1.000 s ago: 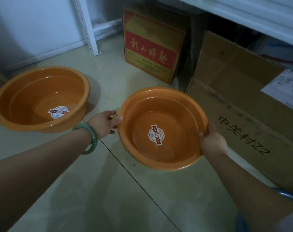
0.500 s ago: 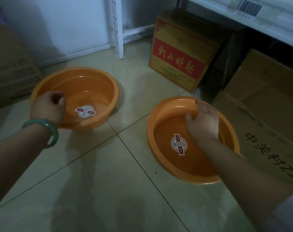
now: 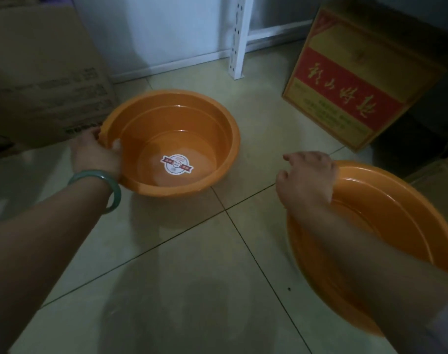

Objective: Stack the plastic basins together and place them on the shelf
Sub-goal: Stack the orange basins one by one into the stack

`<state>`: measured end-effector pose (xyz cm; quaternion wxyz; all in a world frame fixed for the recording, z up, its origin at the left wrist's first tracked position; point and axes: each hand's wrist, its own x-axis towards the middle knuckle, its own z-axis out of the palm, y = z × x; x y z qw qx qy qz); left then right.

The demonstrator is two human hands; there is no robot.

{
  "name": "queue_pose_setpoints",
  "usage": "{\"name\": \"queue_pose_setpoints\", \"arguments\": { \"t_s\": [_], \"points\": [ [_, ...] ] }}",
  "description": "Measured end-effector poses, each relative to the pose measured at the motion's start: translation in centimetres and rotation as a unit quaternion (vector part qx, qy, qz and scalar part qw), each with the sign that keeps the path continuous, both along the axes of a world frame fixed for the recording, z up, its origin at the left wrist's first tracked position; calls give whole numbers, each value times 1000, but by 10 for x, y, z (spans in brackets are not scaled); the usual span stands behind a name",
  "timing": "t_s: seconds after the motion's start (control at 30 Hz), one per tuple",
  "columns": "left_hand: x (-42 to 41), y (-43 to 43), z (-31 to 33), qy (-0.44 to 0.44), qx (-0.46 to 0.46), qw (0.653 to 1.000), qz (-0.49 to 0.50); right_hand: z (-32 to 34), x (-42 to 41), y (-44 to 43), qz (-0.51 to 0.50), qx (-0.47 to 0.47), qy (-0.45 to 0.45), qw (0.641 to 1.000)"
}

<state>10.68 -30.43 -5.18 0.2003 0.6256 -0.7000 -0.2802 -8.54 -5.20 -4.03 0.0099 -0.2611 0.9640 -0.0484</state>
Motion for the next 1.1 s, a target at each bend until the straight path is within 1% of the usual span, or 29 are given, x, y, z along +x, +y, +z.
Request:
{"name": "queue_pose_setpoints", "arguments": {
  "t_s": [0.03,0.07,0.13,0.2,0.23,0.3,0.33,0.47,0.6,0.63,0.67,0.77,0.83,0.93,1.1],
  "points": [
    [-2,-4,-1,-2,3,1000,-5,-1,-1,-6,2,-4,1,1000],
    [-4,-8,-1,-3,8,1000,-8,-2,-1,-13,5,-19,-21,1000],
    [-6,-16,-2,-2,35,999,-5,-5,-1,-30,-7,-85,-115,990],
    [-6,-23,-3,6,82,997,6,-8,2,-46,-42,-158,-210,964],
    [-4,-26,-5,8,103,995,1,-9,4,-53,-56,-189,-242,950],
    [-1,-27,-8,16,134,991,-25,-10,7,-65,-69,-226,-284,929],
    [1,-27,-8,21,136,990,-33,-10,9,-69,-73,-234,-303,921],
    [4,-21,-10,28,136,990,-22,-18,12,-76,-100,-270,-365,885],
    [7,-18,-12,45,146,988,3,-20,13,-73,-155,-357,-426,817],
    [8,-17,-13,52,152,987,13,-19,14,-71,-163,-363,-433,809],
    [8,-15,-13,59,159,985,23,-19,14,-70,-164,-362,-433,809],
    [9,-9,-12,71,158,984,36,-17,17,-64,-148,-349,-424,823],
    [9,-5,-6,78,147,985,38,-11,17,-59,-152,-357,-425,817],
    [5,4,9,96,129,987,25,1,12,-49,-158,-372,-416,815],
    [-13,31,37,159,100,982,0,30,-1,-18,-181,-391,-397,810]
  ]
}}
